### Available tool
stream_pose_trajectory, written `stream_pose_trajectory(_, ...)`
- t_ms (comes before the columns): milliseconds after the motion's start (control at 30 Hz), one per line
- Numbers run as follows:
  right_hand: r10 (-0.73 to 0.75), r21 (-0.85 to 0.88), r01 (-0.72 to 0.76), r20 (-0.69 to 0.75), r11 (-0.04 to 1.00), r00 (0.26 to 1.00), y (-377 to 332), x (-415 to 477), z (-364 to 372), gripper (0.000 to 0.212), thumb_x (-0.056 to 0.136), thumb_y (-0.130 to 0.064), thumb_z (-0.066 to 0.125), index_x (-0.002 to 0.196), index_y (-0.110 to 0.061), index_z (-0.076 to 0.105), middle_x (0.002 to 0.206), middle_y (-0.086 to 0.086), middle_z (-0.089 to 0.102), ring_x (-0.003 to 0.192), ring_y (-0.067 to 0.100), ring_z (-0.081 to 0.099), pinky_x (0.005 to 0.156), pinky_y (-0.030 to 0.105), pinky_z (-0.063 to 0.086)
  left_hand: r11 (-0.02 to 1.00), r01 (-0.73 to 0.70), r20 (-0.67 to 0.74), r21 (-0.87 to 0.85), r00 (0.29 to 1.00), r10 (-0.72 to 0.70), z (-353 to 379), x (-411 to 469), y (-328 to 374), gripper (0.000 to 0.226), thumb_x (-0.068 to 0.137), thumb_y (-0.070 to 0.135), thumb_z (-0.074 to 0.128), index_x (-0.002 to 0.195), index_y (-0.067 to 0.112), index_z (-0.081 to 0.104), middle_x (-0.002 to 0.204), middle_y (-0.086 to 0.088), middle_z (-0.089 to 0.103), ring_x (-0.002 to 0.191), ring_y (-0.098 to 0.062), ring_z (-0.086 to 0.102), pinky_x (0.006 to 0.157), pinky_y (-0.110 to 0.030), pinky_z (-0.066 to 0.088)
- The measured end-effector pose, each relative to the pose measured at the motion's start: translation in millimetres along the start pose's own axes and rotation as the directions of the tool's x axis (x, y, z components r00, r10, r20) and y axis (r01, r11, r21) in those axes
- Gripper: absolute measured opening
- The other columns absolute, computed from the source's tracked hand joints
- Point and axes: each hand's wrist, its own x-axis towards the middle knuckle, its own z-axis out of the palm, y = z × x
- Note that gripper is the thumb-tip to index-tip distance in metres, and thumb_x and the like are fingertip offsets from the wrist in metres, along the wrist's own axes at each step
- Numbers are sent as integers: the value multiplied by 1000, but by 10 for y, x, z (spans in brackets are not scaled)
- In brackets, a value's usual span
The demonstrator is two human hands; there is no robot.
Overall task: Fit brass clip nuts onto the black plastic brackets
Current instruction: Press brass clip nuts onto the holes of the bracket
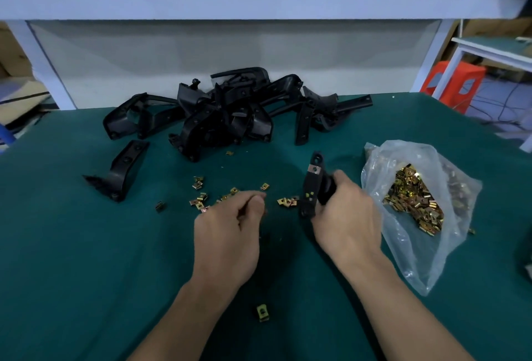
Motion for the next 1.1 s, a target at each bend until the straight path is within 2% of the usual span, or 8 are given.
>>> stream_pose_trajectory(233,-46,-137,79,229,987,972,-97,-81,6,31,82,-34,66,104,-31,44,70,-6,41,67,31,41,61,38,37,993,88,-12,74,996,-87,-104,146,-76,27,99,25,60,84,43,73,76,33,69,74,6,67,65,-14,52)
stream_pose_trajectory(433,-6,-197,70,310,978,951,-132,-102,-56,27,83,-31,70,82,-31,43,64,-10,33,65,29,42,65,34,35,994,45,-3,103,999,-45,-40,119,-96,22,97,20,63,88,32,79,77,31,68,73,2,66,68,-13,49)
stream_pose_trajectory(533,-23,-198,84,291,977,956,-143,-112,-51,36,81,-25,70,71,-32,36,62,-10,35,58,24,37,64,33,34,989,34,27,143,999,-38,-20,117,-112,21,96,21,64,83,31,77,66,21,68,63,-7,65,59,-24,51)
stream_pose_trajectory(600,-41,-192,84,218,978,975,-131,-97,-49,27,81,-29,72,79,-31,45,62,-10,38,60,25,36,65,33,33,987,38,37,159,998,-45,-14,126,-118,20,96,23,63,83,31,77,64,19,67,60,-9,64,61,-33,54)
stream_pose_trajectory(700,-26,-257,83,218,963,976,-102,-53,-78,20,82,-37,72,95,-29,59,70,-3,55,67,27,41,64,32,33,986,38,37,162,998,-44,-11,127,-131,20,95,24,63,83,33,77,67,24,68,62,-5,64,61,-28,54)
stream_pose_trajectory(833,13,-242,55,269,969,963,-83,-65,-88,22,82,-33,73,85,-24,53,61,-7,36,58,22,38,63,32,36,985,23,38,173,999,-31,-25,129,-138,20,95,22,64,85,34,78,70,28,67,65,-2,65,63,-18,50)
stream_pose_trajectory(967,30,-208,28,270,978,962,-89,-72,-76,26,82,-31,74,86,-19,51,67,-2,46,66,26,42,65,32,37,983,31,62,179,997,-42,-33,127,-137,21,95,23,63,86,33,79,71,31,67,65,0,65,64,-17,50)
stream_pose_trajectory(1100,-3,-208,66,289,976,957,-96,-62,-88,21,82,-28,74,90,-25,55,65,-5,41,62,26,39,66,32,35,983,17,66,184,997,-29,-14,128,-142,21,95,22,63,84,31,79,68,24,68,61,-4,64,56,-23,51)
